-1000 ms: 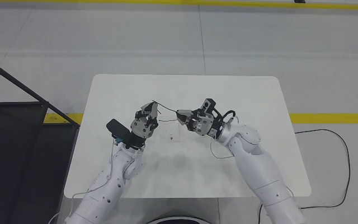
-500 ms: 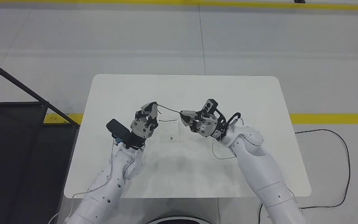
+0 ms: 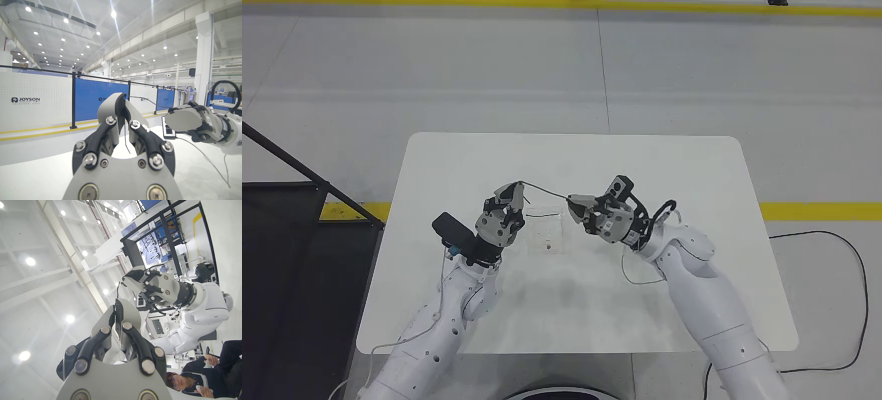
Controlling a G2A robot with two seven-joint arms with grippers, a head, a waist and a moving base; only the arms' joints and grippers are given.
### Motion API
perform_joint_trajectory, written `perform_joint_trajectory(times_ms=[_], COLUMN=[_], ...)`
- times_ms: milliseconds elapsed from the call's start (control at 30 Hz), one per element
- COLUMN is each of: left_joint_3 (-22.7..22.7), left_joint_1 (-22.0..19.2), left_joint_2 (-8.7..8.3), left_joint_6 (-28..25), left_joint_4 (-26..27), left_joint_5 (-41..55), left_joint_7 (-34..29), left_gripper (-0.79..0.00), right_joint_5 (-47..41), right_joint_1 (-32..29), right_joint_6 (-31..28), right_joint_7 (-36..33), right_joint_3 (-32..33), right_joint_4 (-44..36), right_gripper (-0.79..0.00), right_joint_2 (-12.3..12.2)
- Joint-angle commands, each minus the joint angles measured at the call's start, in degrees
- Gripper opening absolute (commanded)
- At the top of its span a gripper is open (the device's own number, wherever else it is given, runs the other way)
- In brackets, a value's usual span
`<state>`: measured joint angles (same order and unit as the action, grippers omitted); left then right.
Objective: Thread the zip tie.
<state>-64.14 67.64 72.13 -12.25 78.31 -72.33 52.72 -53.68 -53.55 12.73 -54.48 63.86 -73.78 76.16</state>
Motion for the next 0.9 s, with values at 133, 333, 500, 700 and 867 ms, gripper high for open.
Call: perform_joint_trajectory(times_ms=[133, 333, 500, 700, 867], left_joint_3=[0.0, 0.0, 0.0, 0.0, 0.0], left_joint_1=[0.0, 0.0, 0.0, 0.0, 0.0], left_joint_2=[0.0, 0.0, 0.0, 0.0, 0.0], left_joint_6=[0.0, 0.0, 0.0, 0.0, 0.0], left_joint_4=[0.0, 0.0, 0.0, 0.0, 0.0], left_joint_5=[0.0, 0.0, 0.0, 0.0, 0.0], left_joint_7=[0.0, 0.0, 0.0, 0.0, 0.0], left_gripper=[-0.785, -0.785, -0.785, -0.785, -0.785], right_joint_5=[0.02, 0.45, 0.58, 0.82, 0.79], right_joint_1=[0.07, -0.13, -0.23, -0.06, 0.2], right_joint_6=[0.26, 0.05, -0.14, 0.03, 0.23], right_joint_7=[-0.16, -0.94, -1.49, -1.05, -0.72], right_joint_3=[-0.03, -0.14, -0.13, -0.42, -0.69], right_joint_4=[0.01, -0.18, -0.17, -0.31, -0.28], right_gripper=[-0.785, -0.785, -0.785, -0.785, -0.785], right_joint_2=[-0.01, -0.06, -0.11, -0.06, 0.02])
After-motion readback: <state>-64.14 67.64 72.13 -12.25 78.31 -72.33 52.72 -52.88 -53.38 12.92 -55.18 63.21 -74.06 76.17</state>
